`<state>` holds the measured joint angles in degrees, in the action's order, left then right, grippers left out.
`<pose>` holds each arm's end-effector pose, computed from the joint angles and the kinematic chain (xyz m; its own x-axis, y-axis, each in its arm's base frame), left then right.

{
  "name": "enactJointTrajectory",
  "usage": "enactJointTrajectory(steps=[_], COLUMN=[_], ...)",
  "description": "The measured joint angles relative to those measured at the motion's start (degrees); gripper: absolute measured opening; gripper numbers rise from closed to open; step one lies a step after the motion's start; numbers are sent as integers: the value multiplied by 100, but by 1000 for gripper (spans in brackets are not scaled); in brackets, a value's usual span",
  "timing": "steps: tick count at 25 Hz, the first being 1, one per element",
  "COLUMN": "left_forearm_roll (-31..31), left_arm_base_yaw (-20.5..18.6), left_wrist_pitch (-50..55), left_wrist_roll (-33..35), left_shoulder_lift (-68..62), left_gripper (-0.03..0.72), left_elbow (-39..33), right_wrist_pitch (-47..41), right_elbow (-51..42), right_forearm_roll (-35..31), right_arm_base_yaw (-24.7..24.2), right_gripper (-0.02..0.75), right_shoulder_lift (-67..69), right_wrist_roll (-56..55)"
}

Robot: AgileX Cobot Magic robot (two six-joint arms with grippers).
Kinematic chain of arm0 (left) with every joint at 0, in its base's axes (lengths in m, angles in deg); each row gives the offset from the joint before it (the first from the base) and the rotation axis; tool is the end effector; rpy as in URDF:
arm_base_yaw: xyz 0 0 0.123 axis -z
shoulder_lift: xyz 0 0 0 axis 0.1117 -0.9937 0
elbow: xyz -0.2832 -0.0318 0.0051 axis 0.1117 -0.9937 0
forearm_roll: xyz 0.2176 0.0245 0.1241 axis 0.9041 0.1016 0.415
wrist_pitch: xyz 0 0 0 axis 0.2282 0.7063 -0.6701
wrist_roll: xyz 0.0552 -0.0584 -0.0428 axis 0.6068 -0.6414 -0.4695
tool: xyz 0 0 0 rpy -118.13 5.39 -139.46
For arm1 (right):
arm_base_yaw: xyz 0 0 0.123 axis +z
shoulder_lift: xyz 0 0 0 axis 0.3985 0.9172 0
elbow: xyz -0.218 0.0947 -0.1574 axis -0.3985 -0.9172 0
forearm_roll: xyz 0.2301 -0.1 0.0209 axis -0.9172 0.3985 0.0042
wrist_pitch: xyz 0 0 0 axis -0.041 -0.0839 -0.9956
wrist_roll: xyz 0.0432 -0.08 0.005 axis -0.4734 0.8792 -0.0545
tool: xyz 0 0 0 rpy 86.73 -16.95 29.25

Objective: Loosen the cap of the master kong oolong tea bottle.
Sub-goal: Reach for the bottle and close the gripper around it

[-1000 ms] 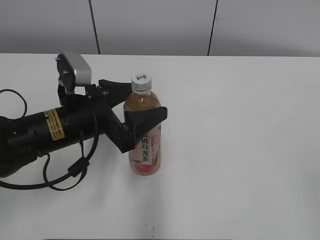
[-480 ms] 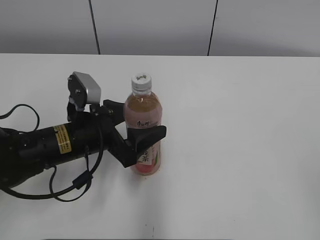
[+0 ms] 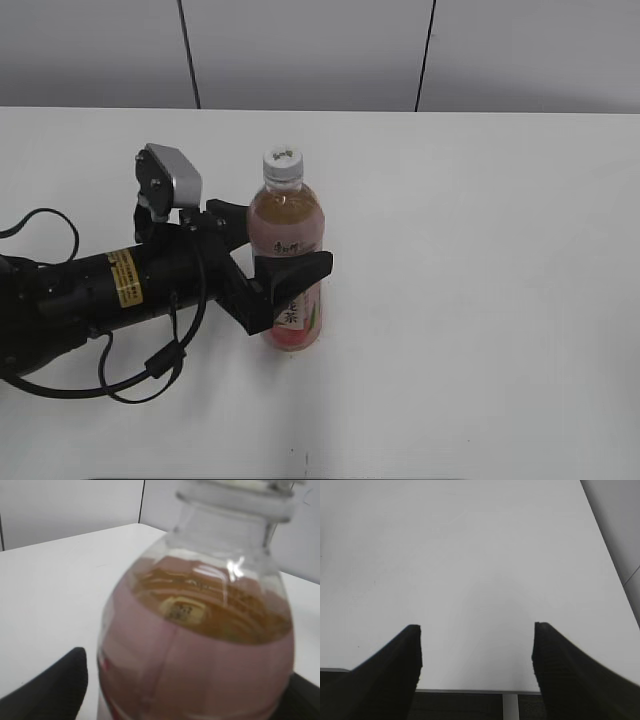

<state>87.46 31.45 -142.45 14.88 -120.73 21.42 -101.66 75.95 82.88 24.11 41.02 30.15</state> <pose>0.2563 -0.1800 0.1151 -0.2214 0.0563 -0.9736 0.8621 0.4779 -0.1684 -0.0091 0.0024 0.2773 -0.4692 -0.1448 -0.8711 -0.1017 0.9888 -0.1096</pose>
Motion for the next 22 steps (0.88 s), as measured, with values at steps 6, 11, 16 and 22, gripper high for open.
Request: enactJointTrajectory(steps=[6,11,16,22], left_forearm_roll=[135,141,141,141], left_arm_base_yaw=[0,0,0,0], left_wrist_pitch=[0,-7,-7,-7], left_wrist_roll=[0,0,0,0], left_shoulder_lift=[52,119,119,119], left_gripper=[564,564,563,496], left_elbow=[0,0,0,0], right_wrist_pitch=[0,0,0,0], right_elbow=[0,0,0,0], right_forearm_roll=[0,0,0,0], right_arm_base_yaw=[0,0,0,0], right_gripper=[525,525,525,525], right_shoulder_lift=[0,0,0,0], right_wrist_roll=[0,0,0,0])
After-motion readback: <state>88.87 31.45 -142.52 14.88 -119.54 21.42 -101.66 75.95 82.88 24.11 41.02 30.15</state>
